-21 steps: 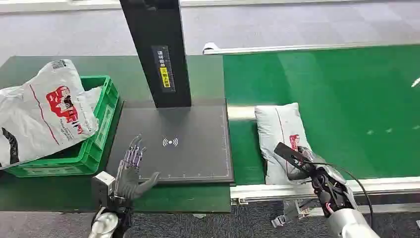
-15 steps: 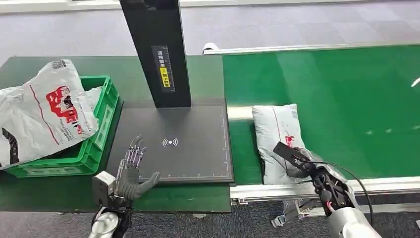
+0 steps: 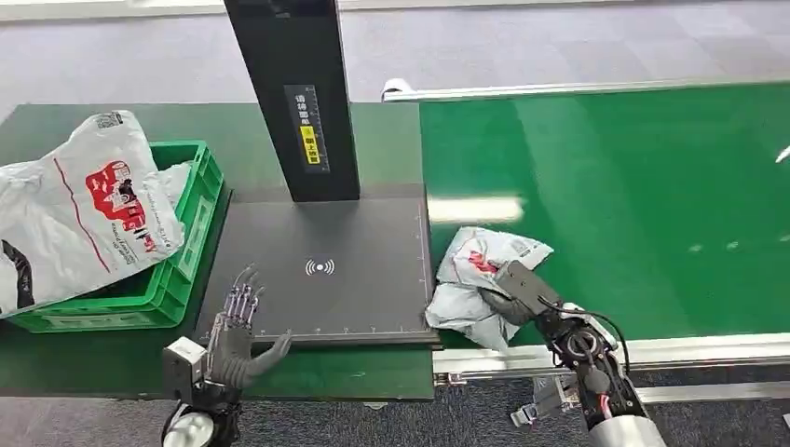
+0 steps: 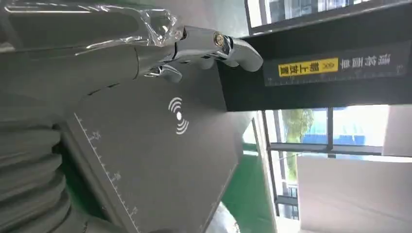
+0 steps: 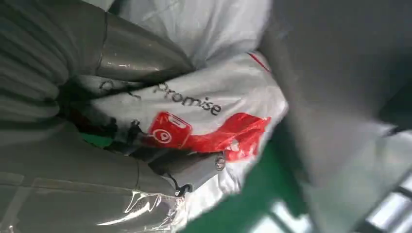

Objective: Moved the parcel from conveyor to table for the left to box.

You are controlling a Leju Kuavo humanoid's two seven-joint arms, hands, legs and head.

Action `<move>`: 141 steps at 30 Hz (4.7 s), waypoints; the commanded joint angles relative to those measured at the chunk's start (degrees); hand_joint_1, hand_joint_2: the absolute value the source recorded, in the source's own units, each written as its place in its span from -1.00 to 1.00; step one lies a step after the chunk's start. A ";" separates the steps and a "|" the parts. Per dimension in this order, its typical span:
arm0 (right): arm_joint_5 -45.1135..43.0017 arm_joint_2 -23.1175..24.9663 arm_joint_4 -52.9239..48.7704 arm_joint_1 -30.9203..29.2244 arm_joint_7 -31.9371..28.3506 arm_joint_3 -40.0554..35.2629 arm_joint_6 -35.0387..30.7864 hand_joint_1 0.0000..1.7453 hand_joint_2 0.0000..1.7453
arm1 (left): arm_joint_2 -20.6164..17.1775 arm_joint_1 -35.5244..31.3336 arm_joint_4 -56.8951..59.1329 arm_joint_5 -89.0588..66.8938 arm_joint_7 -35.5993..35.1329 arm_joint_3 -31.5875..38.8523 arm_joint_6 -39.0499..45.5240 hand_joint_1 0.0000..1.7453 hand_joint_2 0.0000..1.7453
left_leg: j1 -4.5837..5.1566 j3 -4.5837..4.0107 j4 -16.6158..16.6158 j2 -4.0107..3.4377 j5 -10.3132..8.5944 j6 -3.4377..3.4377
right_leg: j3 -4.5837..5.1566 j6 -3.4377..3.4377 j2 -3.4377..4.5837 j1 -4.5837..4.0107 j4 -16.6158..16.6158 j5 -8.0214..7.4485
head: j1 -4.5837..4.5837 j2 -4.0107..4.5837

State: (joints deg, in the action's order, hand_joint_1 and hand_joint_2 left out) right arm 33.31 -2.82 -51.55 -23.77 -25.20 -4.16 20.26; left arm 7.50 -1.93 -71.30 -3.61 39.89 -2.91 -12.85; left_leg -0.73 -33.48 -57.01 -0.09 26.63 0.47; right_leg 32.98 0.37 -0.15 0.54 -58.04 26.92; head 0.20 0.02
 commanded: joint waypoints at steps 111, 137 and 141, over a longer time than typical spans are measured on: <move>-17.64 6.60 5.28 -2.94 -14.80 -30.06 -41.01 -1.00 1.00 | 0.79 -5.56 3.14 3.35 0.11 -2.55 3.04 -1.00 1.00 | -0.03 0.22 0.09 -0.11 -0.03 0.06 | -0.11 -0.06 0.07 -0.03 0.10 -0.03 | 0.02 0.00; -38.24 7.87 -2.85 4.36 -14.80 -15.10 -13.29 -1.00 1.00 | -1.50 -5.96 -1.22 -7.42 -1.43 -7.84 6.28 -1.00 1.00 | -0.04 0.16 0.07 -0.03 -0.02 0.07 | -0.08 -0.06 0.00 -0.04 0.09 -0.01 | 0.02 0.00; -36.30 8.66 -1.53 5.57 -14.80 -13.14 -11.95 -1.00 1.00 | -2.13 -12.43 2.49 -28.38 -14.28 -13.88 17.68 -1.00 1.00 | -0.05 0.11 0.02 -0.03 -0.02 0.09 | -0.04 -0.07 -0.01 -0.05 0.03 -0.01 | 0.00 0.00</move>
State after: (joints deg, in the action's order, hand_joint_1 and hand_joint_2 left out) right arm -4.37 4.83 -53.64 -20.72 -39.78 -24.39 6.32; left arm 8.33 -6.64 -72.35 -10.92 38.22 -7.65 -6.27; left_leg -0.76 -33.35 -57.00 -0.31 26.64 0.56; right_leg 32.99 0.33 0.03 0.52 -58.03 26.89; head 0.20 0.02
